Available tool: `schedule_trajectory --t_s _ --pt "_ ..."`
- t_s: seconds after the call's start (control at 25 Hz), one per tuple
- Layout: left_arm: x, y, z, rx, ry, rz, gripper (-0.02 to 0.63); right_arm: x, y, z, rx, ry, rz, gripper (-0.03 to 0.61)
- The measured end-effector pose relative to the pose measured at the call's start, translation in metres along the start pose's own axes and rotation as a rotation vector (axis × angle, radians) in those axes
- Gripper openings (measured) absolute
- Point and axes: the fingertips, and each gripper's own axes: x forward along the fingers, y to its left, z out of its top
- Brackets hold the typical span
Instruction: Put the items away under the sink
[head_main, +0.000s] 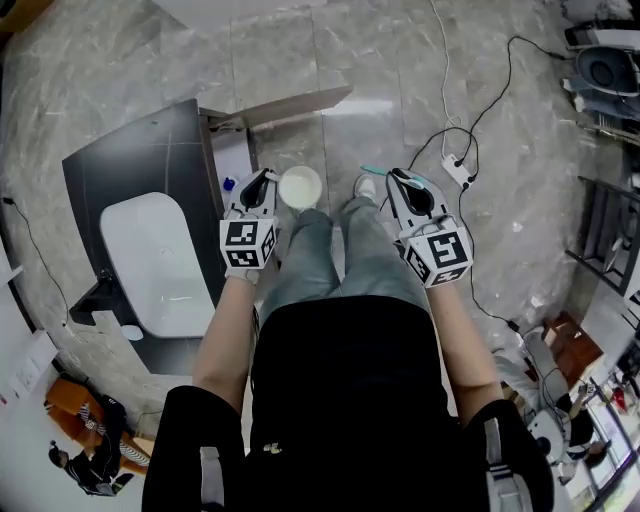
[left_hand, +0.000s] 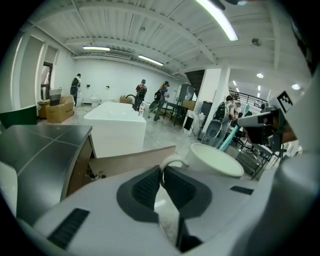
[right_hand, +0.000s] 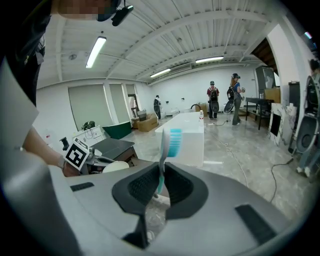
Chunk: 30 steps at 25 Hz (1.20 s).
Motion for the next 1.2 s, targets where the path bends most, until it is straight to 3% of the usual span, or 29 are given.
schedule_trajectory --t_s 0.6,0.96,1.2 --pt "0.018 0.049 -0.082 -0.176 -0.031 0.229 0.043 0.093 0.006 -0.080 -0.075 0.077 0.194 0.051" --pt "0.032 0.069 -0.150 -0.253 -0.023 0.358 0.046 0.136 0.044 -0.114 -0.133 0.063 0.338 0.051" --pt "0.048 0.088 -0.205 -0.362 -0.021 0.434 0.049 0.164 0.051 -0.152 -0.161 0.072 0.398 0.051"
